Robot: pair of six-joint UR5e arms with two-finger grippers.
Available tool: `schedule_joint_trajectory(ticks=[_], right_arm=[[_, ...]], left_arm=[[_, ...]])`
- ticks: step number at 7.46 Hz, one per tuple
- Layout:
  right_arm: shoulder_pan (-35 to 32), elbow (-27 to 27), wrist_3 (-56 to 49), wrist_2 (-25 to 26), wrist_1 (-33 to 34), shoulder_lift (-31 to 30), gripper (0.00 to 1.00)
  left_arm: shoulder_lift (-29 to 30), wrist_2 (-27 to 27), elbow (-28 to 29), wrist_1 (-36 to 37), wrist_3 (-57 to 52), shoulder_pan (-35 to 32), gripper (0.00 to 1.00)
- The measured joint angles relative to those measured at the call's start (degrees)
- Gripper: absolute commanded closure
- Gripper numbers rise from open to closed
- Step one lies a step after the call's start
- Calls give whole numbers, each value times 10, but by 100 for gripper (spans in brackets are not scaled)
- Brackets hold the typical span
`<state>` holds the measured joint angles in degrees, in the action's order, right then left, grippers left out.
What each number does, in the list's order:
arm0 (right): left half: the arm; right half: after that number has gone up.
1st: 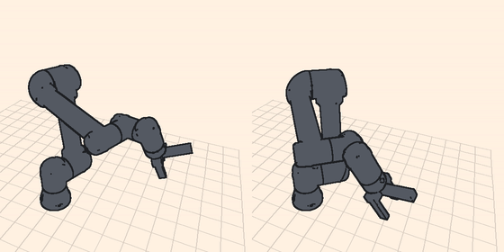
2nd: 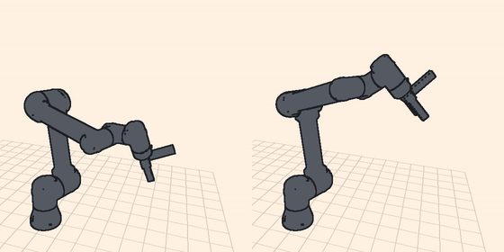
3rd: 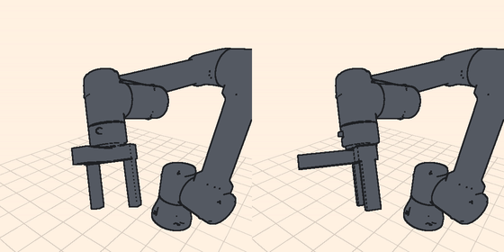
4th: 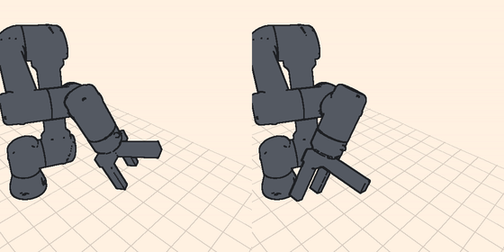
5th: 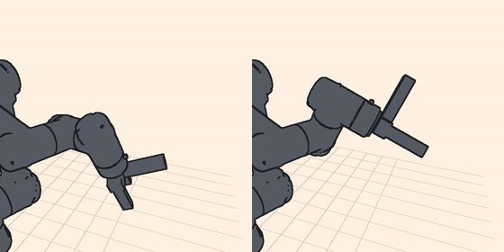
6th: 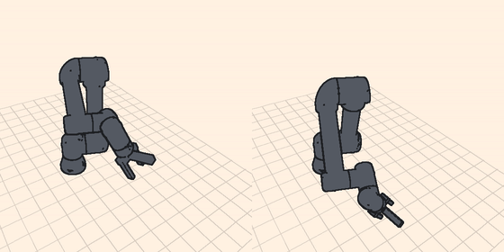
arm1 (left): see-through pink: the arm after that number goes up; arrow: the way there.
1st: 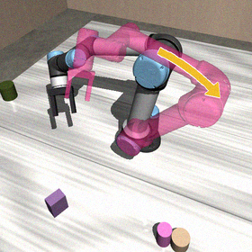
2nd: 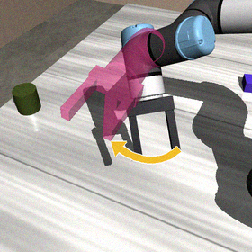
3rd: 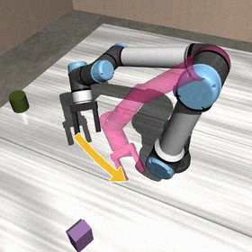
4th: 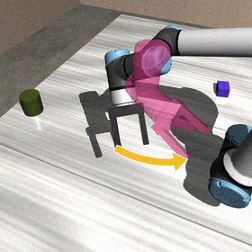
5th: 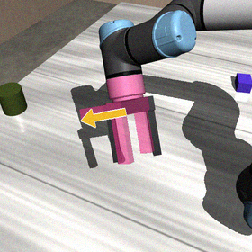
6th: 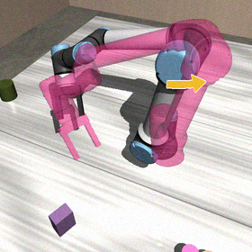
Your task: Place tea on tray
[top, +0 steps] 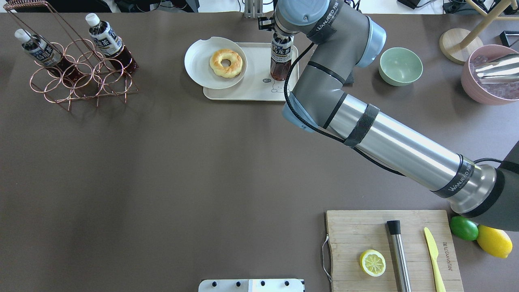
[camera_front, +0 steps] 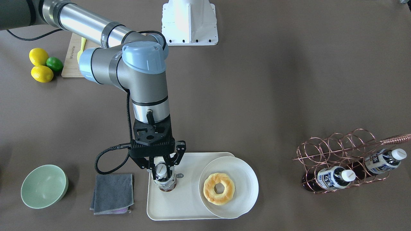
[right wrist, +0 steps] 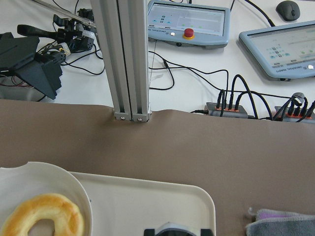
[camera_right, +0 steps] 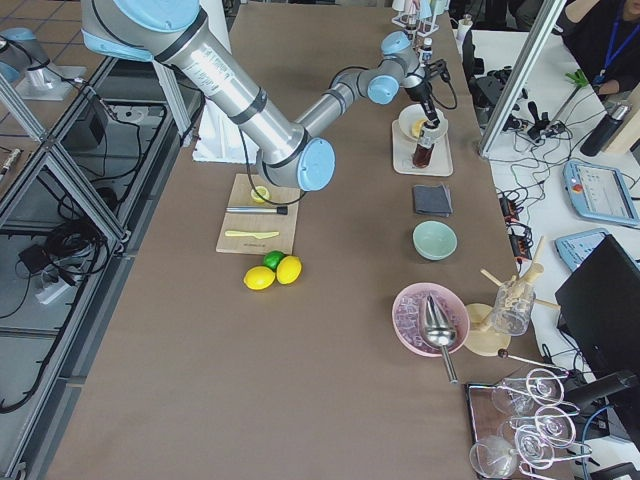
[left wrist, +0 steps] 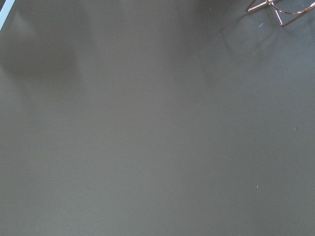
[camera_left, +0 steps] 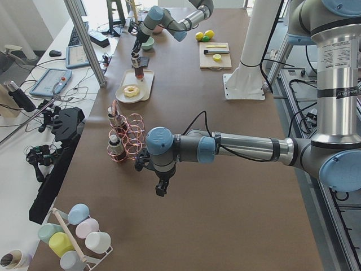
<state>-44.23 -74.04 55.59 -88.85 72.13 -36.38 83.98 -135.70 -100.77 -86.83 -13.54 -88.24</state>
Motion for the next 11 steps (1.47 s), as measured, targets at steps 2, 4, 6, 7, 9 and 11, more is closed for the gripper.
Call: schedule_joint_trajectory(ticks=[2, 4, 6, 7, 9, 11], right_arm=[[-2, 1, 0, -2, -15, -8, 35], [-8, 1, 0, -11, -19, -10, 0], [-16, 1, 0, -23, -19, -9, 0], [-30, 0, 0, -48, -19, -7, 0], [-68, -9, 4, -125, -13, -3, 0], [-105, -59, 4, -211, 39, -26, 0]], left_arm=[[2, 0, 0, 0, 0, 0, 2], [3, 0, 0, 0, 0, 0, 2], [3, 0, 1, 0, 0, 0, 2], [3, 0, 1, 0, 0, 0, 2], [3, 0, 1, 0, 0, 0, 2], [2, 0, 2, 1, 0, 0, 2]])
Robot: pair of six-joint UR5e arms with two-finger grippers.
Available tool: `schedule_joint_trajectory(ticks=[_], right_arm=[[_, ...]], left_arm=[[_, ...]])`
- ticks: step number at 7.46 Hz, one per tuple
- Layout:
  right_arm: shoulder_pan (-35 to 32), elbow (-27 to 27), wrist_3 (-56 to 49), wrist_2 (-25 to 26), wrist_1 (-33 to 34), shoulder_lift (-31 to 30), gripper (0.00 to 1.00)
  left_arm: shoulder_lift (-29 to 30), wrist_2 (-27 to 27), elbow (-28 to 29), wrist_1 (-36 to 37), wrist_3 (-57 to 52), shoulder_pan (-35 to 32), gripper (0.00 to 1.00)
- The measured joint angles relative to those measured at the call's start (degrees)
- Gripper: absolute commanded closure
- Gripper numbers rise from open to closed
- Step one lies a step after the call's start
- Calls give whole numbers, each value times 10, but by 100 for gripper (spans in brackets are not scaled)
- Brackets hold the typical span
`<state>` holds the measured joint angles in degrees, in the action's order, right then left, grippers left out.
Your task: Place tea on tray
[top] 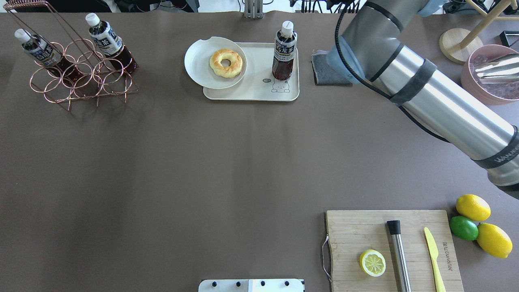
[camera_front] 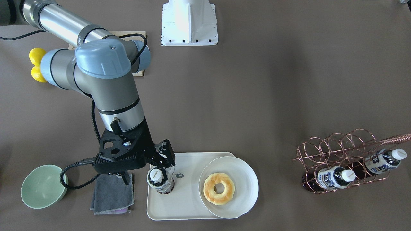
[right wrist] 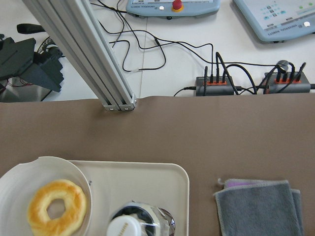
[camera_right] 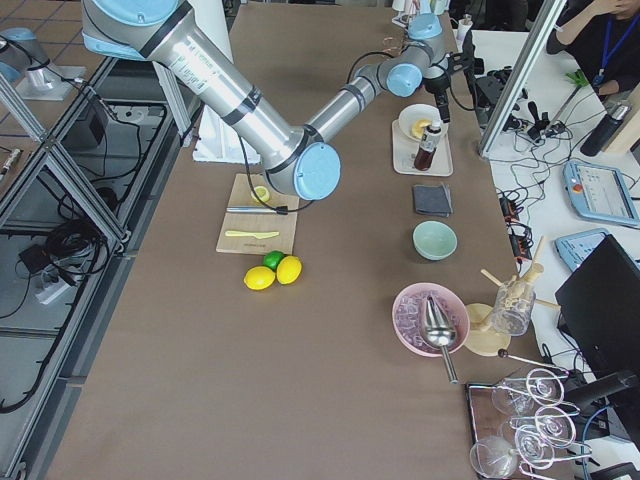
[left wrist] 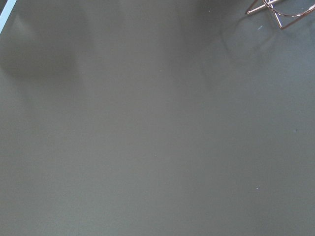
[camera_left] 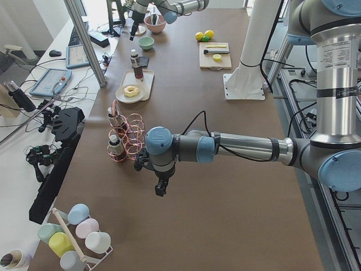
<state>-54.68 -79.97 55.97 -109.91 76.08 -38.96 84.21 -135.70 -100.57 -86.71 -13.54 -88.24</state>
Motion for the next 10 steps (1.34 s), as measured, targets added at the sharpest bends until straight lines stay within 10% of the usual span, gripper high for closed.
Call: schedule_joint_trajectory(ticks=[6, 10], right_arm=[[-47, -246, -18, -58, 54, -357, 0], [-151, -224, -317, -83, 57, -553, 0]], left_arm=[[-1, 0, 5, 0, 0, 0, 2], [-2, 0, 5, 1, -1, 0, 2]])
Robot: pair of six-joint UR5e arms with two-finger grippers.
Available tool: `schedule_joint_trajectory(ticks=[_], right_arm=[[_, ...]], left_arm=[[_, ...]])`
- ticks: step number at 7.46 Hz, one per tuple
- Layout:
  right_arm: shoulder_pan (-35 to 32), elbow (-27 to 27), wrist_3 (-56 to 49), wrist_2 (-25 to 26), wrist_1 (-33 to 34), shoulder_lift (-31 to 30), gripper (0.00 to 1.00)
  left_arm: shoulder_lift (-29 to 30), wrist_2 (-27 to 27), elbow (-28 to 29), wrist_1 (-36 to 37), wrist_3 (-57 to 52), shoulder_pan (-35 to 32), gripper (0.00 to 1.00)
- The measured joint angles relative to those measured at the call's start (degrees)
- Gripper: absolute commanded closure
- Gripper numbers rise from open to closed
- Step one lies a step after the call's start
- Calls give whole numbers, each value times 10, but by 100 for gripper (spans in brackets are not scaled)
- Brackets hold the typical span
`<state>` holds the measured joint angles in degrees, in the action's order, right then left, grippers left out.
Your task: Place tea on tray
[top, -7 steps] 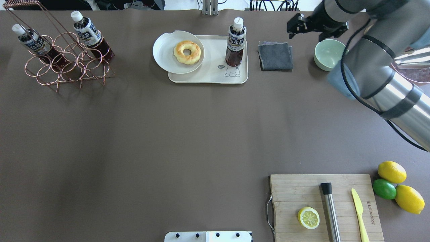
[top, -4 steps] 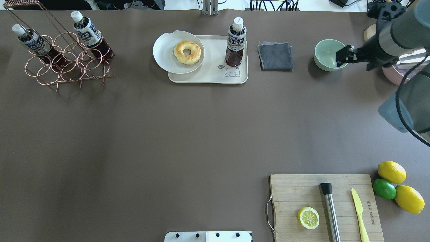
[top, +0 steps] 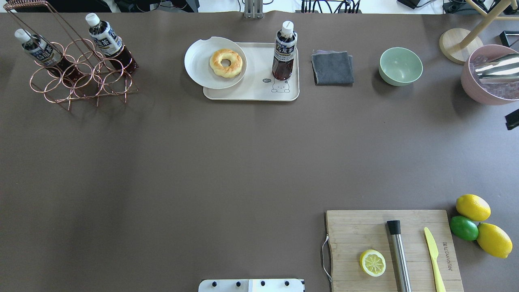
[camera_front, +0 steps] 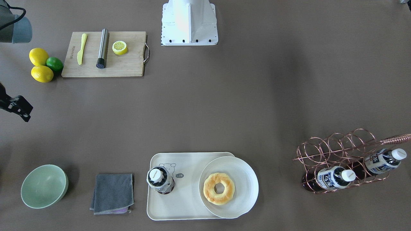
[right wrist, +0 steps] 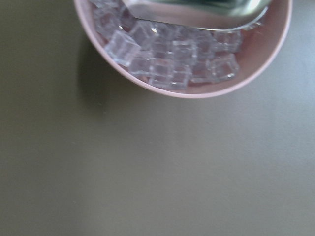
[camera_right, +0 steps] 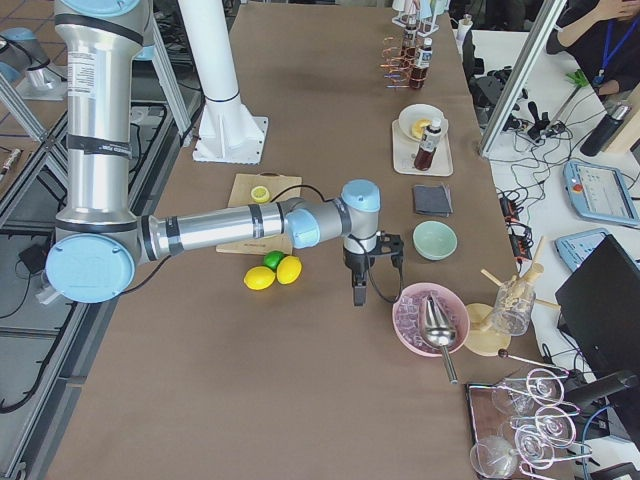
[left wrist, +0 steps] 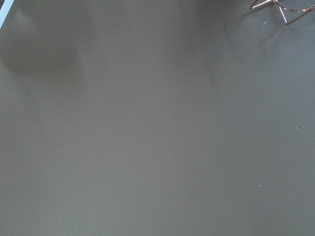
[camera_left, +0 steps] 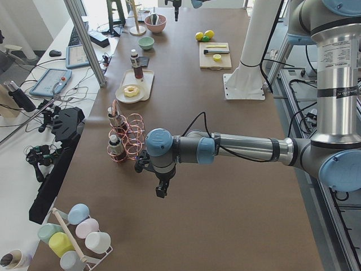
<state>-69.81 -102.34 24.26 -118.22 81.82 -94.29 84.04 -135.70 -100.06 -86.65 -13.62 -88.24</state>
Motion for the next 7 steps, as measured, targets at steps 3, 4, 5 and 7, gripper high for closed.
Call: schedule_joint_trajectory(ticks=[3, 4, 5, 7], right_arm=[[-144, 75, -226, -81, 2, -29, 0], [-176, 94, -250, -121, 2, -29, 0], [-203, 99, -259, -146, 4, -28, 0], [-223, 97, -264, -146, 20, -22, 0]], left_arm=[[-1, 0, 0, -1, 0, 0, 2], [-3, 0, 0, -1, 0, 0, 2], [-3, 0, 0, 0, 0, 0, 2], [-6, 1, 0, 4, 0, 0, 2]])
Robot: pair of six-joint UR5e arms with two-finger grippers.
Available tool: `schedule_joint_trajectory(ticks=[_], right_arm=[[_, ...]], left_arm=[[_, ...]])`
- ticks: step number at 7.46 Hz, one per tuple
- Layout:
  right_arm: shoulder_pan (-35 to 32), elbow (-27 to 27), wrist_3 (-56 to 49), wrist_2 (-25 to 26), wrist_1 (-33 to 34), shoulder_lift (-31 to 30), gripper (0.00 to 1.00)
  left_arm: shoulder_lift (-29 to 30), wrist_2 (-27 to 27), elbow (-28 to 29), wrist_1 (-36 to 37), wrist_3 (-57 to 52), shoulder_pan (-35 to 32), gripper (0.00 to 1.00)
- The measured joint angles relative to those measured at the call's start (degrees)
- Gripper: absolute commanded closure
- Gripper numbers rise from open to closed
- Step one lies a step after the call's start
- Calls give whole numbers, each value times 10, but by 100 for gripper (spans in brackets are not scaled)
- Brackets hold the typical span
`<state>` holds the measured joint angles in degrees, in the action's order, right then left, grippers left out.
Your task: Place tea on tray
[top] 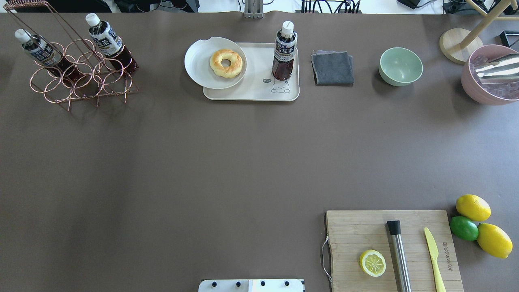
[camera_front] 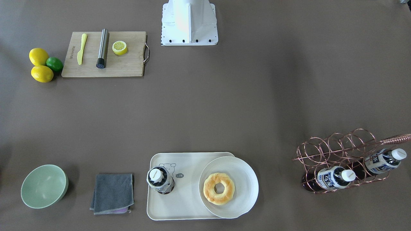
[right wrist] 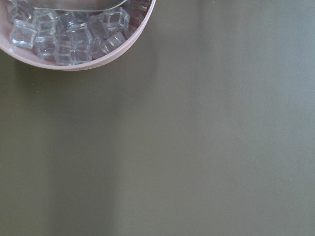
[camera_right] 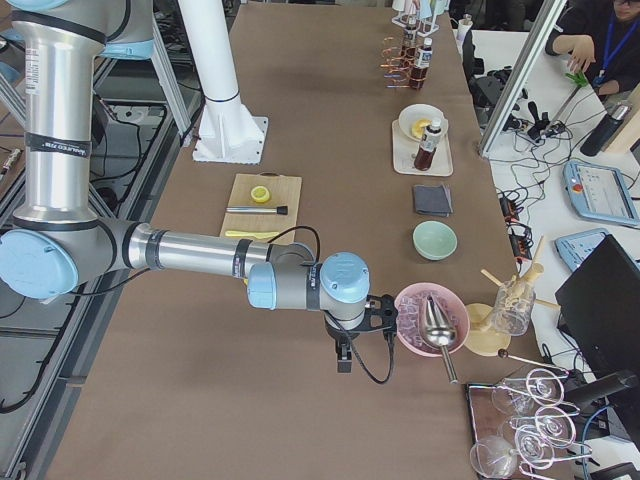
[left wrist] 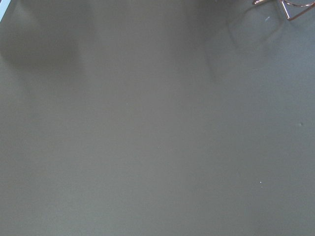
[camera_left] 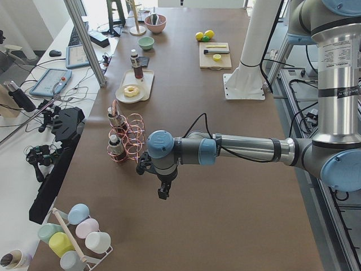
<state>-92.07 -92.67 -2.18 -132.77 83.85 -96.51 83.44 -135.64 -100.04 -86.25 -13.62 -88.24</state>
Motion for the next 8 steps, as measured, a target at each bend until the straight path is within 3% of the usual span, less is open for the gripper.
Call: schedule_joint_trajectory(ticks=[8], right_arm=[[4, 24, 9, 75, 32, -3, 0]], left_arm=[[-23, 6, 21, 18, 5, -1, 2]])
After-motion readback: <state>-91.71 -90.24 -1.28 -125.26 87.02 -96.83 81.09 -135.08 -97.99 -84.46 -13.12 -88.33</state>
